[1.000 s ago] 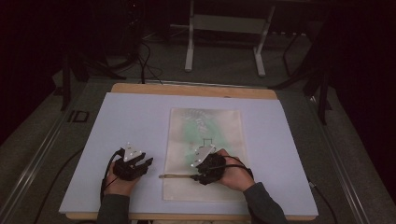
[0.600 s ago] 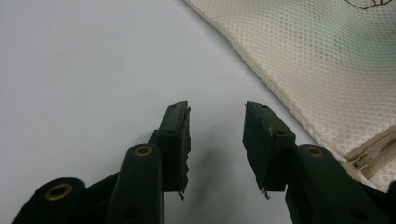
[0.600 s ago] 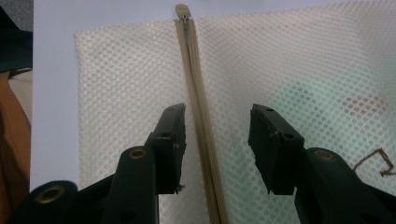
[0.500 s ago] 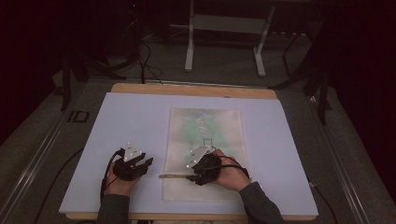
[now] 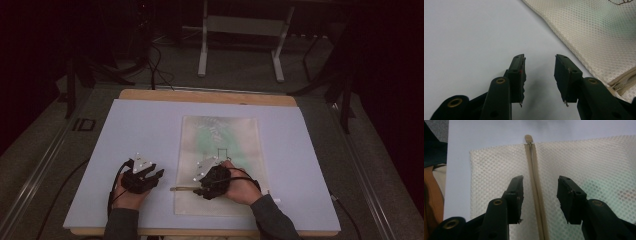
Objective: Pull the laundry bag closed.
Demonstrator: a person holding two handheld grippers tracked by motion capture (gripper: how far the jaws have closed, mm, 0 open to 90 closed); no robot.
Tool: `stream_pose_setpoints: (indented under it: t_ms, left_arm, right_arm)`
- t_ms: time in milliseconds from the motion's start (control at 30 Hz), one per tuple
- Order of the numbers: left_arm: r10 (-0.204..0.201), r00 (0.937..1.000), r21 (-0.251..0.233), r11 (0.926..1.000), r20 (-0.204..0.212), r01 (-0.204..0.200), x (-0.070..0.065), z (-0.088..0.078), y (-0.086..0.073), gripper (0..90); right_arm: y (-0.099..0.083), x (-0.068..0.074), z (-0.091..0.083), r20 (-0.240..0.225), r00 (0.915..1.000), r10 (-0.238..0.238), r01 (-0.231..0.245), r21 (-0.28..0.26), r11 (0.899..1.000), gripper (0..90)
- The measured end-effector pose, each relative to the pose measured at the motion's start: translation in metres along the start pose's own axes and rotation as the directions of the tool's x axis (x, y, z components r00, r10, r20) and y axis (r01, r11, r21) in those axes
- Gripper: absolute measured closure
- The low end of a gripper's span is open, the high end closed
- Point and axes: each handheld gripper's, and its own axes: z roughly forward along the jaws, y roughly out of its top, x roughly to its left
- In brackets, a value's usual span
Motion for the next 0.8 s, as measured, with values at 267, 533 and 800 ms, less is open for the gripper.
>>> stream_pose_setpoints:
  t_ms: [267,533,800]
  left_arm:
    - [0.001,1.0000,0.001,1.0000,0.000,-0.001,0.000,0.000,0.000,59.7]
    - [0.003,1.0000,0.003,1.0000,0.001,-0.003,0.000,0.000,0.000,59.7]
    - [0.007,1.0000,0.008,0.9999,0.003,-0.007,0.000,0.001,0.000,59.6]
  right_arm:
    - [0.008,0.001,0.007,-0.014,0.9999,-0.008,0.008,-0.003,1.000,56.7]
    - [0.015,0.001,0.013,-0.028,0.9995,-0.012,0.012,-0.008,1.000,57.8]
    - [0.019,0.001,0.020,-0.043,0.9991,-0.003,0.004,0.005,1.000,54.2]
